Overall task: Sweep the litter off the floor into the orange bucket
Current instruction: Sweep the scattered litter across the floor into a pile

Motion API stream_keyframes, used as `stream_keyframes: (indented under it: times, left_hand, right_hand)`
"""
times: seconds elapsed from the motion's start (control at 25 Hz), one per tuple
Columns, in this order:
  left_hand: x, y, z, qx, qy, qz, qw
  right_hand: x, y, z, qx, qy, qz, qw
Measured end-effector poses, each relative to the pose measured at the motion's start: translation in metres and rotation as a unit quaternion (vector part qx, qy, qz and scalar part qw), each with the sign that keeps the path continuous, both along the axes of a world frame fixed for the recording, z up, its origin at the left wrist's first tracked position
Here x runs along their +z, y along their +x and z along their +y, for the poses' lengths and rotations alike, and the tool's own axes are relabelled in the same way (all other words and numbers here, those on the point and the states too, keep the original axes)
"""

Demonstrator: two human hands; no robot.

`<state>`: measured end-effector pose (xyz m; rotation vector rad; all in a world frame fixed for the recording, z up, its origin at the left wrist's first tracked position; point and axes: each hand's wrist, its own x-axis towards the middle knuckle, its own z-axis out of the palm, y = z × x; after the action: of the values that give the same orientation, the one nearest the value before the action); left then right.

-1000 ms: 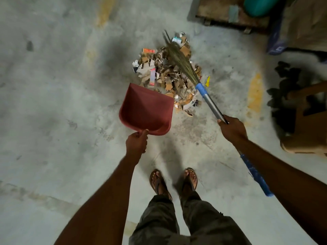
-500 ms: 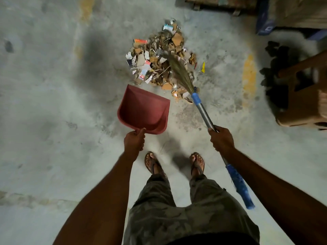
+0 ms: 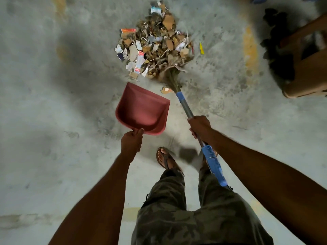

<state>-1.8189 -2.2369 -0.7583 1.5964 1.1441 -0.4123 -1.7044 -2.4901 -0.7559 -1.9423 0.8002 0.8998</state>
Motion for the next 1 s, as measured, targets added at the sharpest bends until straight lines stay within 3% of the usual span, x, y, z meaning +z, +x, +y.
stream_keyframes:
  times: [0.32,0.56,1.0]
  left_hand:
    - [0.013,0.046,0.013,0.012,-0.019,-0.012,1.0]
    - [0.019,0.104,0.008,0.037,0.003,-0.034,0.999]
    - [-0.004,0.101,-0.039,0.172,0.036,0.024,0.984]
  right_hand:
    - [0.055,-0.003,-0.018,0.159,-0.111,-0.12,0.974]
    - [0.068,0.013,-0.057,0.217,-0.186,-0.178,0.942]
    - [0.011,0.103,-0.144,0.38,-0.117,-0.136,0.907]
